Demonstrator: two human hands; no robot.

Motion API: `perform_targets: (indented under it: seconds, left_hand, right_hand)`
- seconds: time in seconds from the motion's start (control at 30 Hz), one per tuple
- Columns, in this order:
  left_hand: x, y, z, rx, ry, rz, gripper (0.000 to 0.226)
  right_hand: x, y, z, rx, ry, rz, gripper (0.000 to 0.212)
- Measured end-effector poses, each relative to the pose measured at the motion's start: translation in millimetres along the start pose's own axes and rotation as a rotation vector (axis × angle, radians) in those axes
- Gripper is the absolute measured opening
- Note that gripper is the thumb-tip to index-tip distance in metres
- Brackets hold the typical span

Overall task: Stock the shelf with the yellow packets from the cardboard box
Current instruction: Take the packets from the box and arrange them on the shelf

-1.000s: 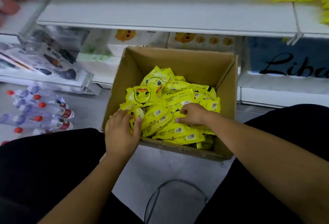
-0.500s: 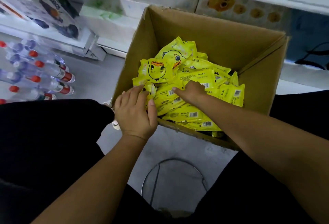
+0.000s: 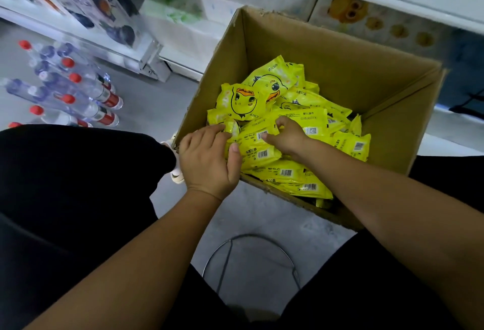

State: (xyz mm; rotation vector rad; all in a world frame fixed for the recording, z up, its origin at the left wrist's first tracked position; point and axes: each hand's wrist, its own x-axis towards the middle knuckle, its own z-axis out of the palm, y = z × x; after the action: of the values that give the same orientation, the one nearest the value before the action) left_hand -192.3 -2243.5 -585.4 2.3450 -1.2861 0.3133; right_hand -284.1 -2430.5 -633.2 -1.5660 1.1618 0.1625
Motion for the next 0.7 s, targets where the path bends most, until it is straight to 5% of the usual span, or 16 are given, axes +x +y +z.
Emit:
perform_targets:
  seconds: [0.2,0.33,0.47,0.57,0.7]
  left_hand:
    - [4,12,-5,-0.037,-0.069,-0.179,0.045]
    - [26,36,-18,-0.217,-0.155,-0.556,0.052]
    - [46,63,-31,-0.890,-0.207,-0.822,0.049]
    - [49,82,-36,-1.332,-0.421,-0.902,0.067]
    - [50,104,-37,-1.343,-0.467,-0.869,0.064]
  right_hand:
    - [-31,-6,-40,0.191,0.028,-0.020,0.042]
    - [-59,-11,-75,0.354,-0.009,-0.040,0.082]
    - [-105,-25,-101,0.671,-0.106,-0.117,0.020]
    - [-133,-24,-117,0.782,-0.161,-0.164,0.022]
    - [-153,-10,-136,0.751,-0.114,-0.207,0.027]
